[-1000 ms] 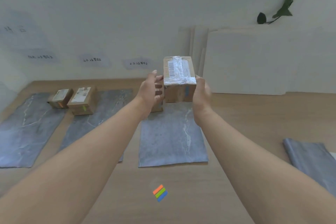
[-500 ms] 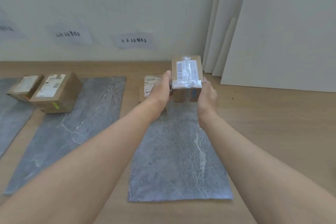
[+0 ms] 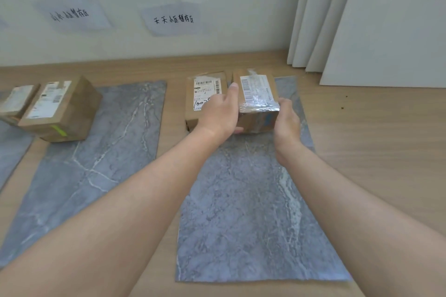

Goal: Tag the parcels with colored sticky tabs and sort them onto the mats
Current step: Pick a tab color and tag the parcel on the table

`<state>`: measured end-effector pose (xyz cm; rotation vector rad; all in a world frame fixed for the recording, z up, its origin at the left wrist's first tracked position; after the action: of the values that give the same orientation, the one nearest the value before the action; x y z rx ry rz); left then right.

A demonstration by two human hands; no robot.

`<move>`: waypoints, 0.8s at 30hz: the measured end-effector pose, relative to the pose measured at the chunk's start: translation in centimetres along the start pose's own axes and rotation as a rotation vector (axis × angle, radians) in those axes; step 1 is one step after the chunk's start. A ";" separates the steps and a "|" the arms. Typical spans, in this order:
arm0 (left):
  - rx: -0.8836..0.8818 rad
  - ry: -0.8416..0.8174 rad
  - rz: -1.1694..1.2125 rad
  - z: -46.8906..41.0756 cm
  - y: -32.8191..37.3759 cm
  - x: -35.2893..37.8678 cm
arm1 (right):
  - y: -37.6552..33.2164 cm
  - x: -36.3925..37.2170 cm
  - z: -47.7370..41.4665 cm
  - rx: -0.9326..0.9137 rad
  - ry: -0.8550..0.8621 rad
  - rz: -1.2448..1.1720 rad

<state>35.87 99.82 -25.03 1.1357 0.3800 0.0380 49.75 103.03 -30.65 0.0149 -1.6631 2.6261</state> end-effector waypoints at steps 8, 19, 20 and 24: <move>0.058 0.042 0.100 2.0 0.2 -2.0 | 0.5 0.8 1.2 0.070 -0.051 -0.033; -0.083 0.058 0.280 5.9 -0.5 -5.0 | -2.2 0.4 6.3 0.097 -0.006 -0.050; -0.081 0.048 0.269 6.8 -0.3 -5.2 | -2.7 0.4 7.4 0.091 -0.009 -0.050; -0.085 -0.033 0.174 11.6 1.1 -6.6 | -4.8 0.3 12.4 0.068 -0.042 -0.032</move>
<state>33.54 88.67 -17.96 1.0814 0.2471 0.1859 49.46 93.91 -21.03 0.0984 -1.5709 2.6753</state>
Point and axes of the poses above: each hand's wrist, its own z-axis away from the middle knuckle, its own x-axis out of the palm, y = z × x, the point moved 3 cm from there along -z, towards the middle knuckle, and after that the axes turned 4 degrees about -y, right-handed, at the moved point
